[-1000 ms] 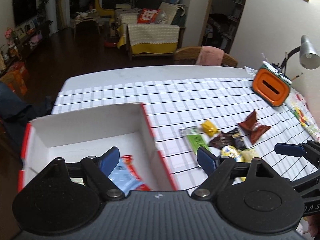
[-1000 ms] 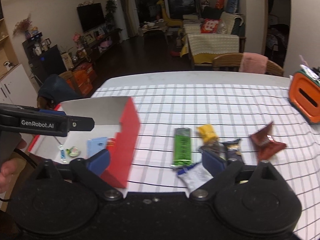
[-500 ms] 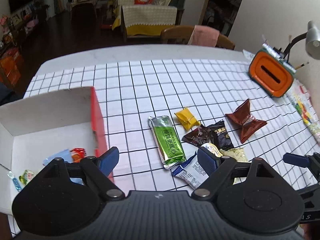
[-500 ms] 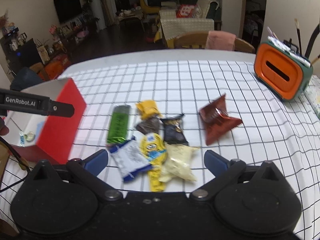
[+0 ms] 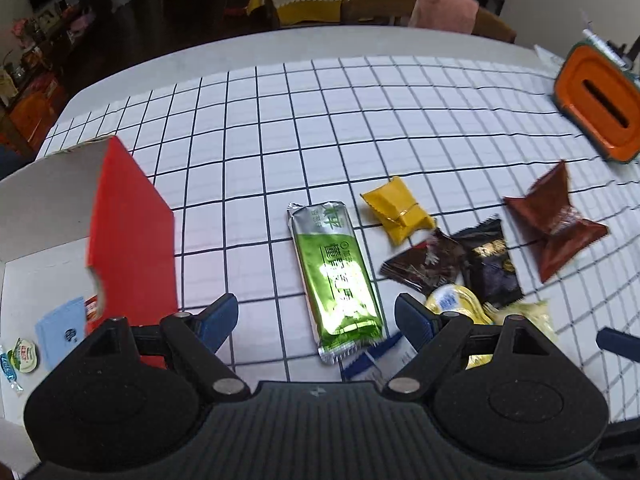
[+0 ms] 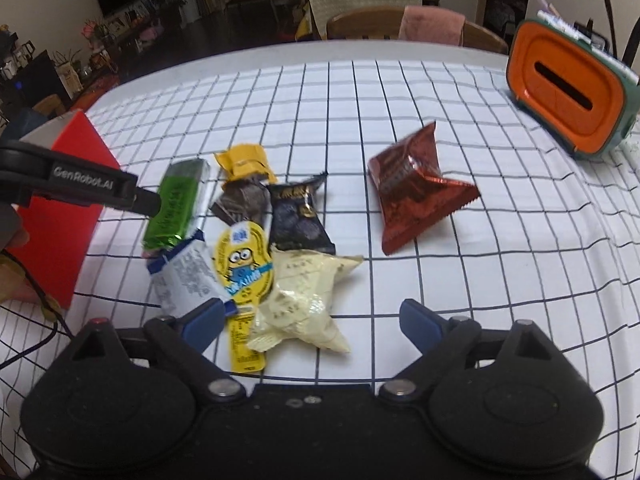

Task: Organize snacks
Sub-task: 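Withdraw both grippers from the box and approach the green bar and remaining snacks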

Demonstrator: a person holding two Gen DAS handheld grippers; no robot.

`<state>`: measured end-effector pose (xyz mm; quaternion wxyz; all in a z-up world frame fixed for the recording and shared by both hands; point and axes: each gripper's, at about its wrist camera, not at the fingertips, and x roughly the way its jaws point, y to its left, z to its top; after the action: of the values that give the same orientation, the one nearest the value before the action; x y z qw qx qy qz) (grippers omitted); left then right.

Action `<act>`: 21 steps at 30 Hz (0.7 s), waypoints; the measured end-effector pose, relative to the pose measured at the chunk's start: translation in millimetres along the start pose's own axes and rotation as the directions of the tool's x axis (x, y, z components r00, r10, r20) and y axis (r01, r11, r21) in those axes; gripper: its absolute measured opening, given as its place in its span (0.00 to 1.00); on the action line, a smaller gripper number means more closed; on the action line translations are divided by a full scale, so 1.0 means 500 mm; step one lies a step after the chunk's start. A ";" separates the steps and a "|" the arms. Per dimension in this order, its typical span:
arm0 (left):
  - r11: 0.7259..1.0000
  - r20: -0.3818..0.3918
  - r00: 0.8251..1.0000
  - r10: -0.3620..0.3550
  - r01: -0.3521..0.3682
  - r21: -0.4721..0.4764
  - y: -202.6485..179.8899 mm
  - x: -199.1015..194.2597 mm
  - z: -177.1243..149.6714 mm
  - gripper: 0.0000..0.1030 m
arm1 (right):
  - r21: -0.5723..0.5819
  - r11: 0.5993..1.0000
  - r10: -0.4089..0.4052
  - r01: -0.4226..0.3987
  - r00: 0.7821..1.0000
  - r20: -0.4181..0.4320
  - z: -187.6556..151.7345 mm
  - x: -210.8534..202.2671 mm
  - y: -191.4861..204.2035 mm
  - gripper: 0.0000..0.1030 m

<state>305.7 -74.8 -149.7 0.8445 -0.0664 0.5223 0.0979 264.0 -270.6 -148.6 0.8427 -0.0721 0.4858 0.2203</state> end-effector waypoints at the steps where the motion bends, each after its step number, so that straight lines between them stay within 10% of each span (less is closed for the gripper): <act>1: 1.000 -0.009 1.000 0.005 -0.006 -0.001 -0.002 0.012 0.004 0.83 | 0.003 1.000 0.000 0.000 1.000 -0.009 0.001 0.008 -0.004 0.90; 21: 0.997 -0.089 0.994 0.063 -0.066 -0.033 -0.018 0.142 0.039 0.78 | 0.058 0.997 0.051 -0.047 0.996 -0.069 0.027 0.090 -0.005 0.64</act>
<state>355.7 -72.8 -204.3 0.8157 -0.0688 0.5592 0.1314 295.1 -254.9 -180.0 0.8212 -0.0440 0.5229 0.2242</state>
